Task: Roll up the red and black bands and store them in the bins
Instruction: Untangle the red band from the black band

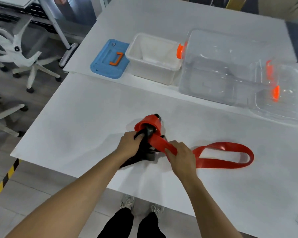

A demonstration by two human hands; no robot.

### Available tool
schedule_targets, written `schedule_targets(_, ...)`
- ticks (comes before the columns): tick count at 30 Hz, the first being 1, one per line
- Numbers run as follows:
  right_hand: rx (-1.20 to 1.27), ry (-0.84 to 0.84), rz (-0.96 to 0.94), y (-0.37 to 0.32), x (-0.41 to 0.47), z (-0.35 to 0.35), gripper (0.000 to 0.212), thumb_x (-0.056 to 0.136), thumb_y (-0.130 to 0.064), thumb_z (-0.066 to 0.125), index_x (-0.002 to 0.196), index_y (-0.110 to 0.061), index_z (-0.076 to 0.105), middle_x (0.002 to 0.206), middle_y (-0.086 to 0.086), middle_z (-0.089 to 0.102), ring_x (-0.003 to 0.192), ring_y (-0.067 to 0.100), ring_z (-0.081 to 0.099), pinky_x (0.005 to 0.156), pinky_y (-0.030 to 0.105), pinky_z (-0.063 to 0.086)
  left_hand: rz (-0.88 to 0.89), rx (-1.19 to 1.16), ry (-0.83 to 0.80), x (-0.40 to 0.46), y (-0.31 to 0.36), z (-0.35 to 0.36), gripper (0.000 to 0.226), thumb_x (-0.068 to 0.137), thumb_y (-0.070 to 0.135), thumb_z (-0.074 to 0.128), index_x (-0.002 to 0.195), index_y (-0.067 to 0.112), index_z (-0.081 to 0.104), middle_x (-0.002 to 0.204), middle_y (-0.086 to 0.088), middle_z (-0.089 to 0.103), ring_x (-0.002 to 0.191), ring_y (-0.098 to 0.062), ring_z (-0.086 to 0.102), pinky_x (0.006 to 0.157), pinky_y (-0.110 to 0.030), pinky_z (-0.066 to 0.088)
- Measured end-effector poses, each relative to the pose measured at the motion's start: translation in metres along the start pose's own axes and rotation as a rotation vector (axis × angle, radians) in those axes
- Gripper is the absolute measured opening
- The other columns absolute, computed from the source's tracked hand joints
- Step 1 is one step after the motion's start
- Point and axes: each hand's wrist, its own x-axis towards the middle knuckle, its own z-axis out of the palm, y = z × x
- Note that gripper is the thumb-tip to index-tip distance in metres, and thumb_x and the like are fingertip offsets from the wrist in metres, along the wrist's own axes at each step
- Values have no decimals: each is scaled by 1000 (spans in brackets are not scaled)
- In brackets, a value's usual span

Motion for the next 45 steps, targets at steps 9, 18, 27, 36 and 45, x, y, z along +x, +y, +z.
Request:
schedule_targets(9,-104,57,176,-6,6,-66,23,95,-38,61,104,-19,69,95,5,74,92,33,68,71,36,49,454,-16,-167,-56,46,-27,22,105,19,49,104,30,68,90,16,71,83,5,65,75,-9,45)
schedule_targets(18,189,96,-83,-23,-6,-99,27,95,-7,51,117,-18,61,107,1,49,81,8,58,76,21,49,293,-531,-133,-78,113,-52,22,95,14,44,83,9,62,67,-3,63,58,-12,63,71,-32,51)
schedule_targets(27,113,269,-320,3,20,-156,41,71,-45,64,107,-24,69,99,8,60,89,4,57,82,12,45,367,-265,-579,-103,139,-70,11,82,13,45,77,5,50,73,-15,34,51,-16,25,55,-36,16)
schedule_targets(36,-17,219,9,7,23,-184,66,89,-14,64,145,-39,41,136,-2,53,130,26,48,112,44,28,644,88,-143,-109,135,-75,19,95,17,67,101,33,76,97,19,76,94,-1,70,92,-23,51)
schedule_targets(45,-67,-279,-380,-27,14,-167,81,90,0,54,155,-45,34,166,-1,30,152,20,27,124,45,23,773,410,-133,-117,153,-80,22,99,28,61,112,43,70,90,11,62,91,-6,61,84,-33,54)
